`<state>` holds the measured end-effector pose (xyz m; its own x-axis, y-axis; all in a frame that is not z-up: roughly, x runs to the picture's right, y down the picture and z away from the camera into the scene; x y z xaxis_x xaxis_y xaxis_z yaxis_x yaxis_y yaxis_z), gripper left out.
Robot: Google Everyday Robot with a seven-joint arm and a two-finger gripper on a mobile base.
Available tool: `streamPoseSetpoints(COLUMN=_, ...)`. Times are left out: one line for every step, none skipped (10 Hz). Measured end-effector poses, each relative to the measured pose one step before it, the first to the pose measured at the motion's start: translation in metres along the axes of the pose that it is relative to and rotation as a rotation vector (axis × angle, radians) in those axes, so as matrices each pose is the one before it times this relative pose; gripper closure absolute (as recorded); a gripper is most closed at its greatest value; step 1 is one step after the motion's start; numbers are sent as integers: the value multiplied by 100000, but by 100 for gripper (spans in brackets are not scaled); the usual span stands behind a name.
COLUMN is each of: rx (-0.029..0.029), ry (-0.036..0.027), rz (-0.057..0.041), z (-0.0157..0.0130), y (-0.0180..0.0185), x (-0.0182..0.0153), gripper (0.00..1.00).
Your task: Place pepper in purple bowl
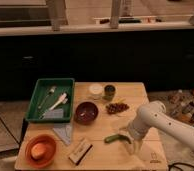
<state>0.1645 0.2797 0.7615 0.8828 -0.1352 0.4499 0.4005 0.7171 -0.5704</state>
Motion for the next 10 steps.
streamPoseSetpoints(rx=854, ry=665, rz=-131, z=-152, y=-527, x=-1249, gripper=20)
streamPoseSetpoints(rx=415, ry=421, rz=-141, z=32, y=-294, x=-779, gripper=20)
streamPoseSetpoints(rx=433, ry=616, rz=-182, z=46, y=-319, x=-525, gripper=20)
streamPoseSetpoints(rx=110, ry=413, rz=217, z=122, y=-189, x=-181, gripper=20)
streamPoseSetpoints(rx=83, ry=155, rz=392, z=291, y=-240, x=-115, gripper=21)
streamPoseSetpoints(rx=-145, ry=-130, rz=262, z=388, y=-167, x=-2, gripper=26)
streamPoseSetpoints(rx=-270, ry=-474, rz=699, z=557, y=-104, x=165, gripper=38)
streamPoseSetpoints(rx=-313, ry=-491, rz=937, z=520, y=-43, x=347, gripper=47)
streamPoseSetpoints(rx=-443, ry=-370, rz=686, z=615, y=-24, x=294, gripper=55)
streamPoseSetpoints(rx=-722, ry=-377, rz=816, z=712, y=-147, x=253, gripper=68)
